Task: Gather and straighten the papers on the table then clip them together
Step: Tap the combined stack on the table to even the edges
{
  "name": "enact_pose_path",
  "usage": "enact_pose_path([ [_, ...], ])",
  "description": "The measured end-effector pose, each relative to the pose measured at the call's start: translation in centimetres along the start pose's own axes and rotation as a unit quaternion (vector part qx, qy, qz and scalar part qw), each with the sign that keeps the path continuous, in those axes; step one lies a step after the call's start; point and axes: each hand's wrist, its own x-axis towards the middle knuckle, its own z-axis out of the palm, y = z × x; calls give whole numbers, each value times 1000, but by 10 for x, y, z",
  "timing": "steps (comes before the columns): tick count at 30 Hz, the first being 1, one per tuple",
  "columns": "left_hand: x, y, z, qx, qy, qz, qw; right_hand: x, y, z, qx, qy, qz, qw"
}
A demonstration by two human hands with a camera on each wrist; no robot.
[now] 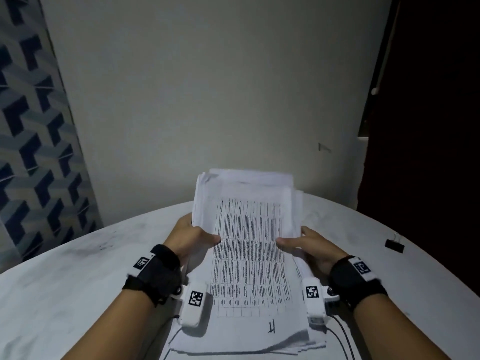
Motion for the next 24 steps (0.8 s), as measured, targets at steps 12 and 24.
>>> enact_pose_path([
  [12,21,98,68,4,130,295,947,-23,-93,25,-54,230,-416,878],
  [24,54,61,60,-94,77,249,961,-4,-87,-11,-48,204,-333,919],
])
